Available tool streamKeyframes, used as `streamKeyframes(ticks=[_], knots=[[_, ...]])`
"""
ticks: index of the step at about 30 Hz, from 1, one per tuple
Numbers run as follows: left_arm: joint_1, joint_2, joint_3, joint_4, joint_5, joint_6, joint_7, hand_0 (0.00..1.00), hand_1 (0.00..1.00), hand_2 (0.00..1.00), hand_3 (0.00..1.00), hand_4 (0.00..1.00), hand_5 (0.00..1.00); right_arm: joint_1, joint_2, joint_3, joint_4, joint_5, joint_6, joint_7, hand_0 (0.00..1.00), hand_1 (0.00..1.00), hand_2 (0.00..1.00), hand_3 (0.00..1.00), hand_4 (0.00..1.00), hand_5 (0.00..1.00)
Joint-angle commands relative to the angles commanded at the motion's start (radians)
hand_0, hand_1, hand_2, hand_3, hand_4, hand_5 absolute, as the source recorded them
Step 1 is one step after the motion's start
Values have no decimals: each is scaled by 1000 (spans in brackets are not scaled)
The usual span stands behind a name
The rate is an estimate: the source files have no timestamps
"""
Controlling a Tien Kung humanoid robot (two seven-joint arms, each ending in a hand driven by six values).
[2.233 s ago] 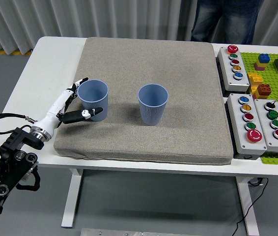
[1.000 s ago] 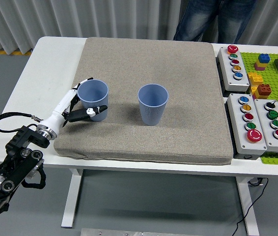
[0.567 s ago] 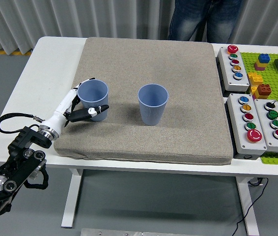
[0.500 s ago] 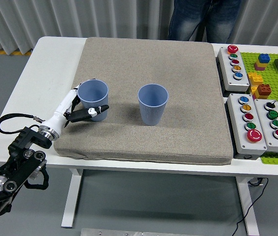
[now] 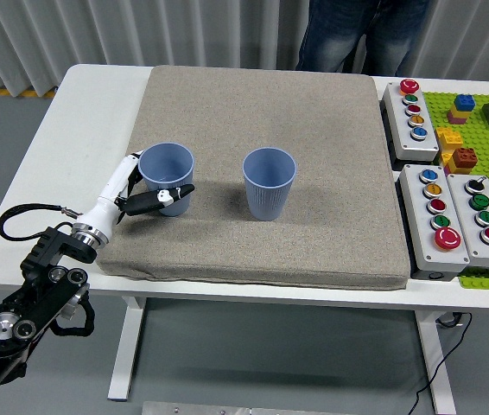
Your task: Pick cup pour cup place
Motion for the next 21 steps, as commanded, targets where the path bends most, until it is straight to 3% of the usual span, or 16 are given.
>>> streamKeyframes(ticks=[12, 21], knots=[[12, 6, -11, -23, 23, 11, -3, 595, 501, 535, 530, 947, 246, -6, 0, 2, 0, -6, 2, 1, 651, 652, 590, 595, 2, 127], [-16, 52, -21, -71, 103, -11, 10, 586, 497, 538, 526, 940, 228, -1, -3, -5, -1, 14, -2, 3, 651, 652, 589, 595, 2, 121]])
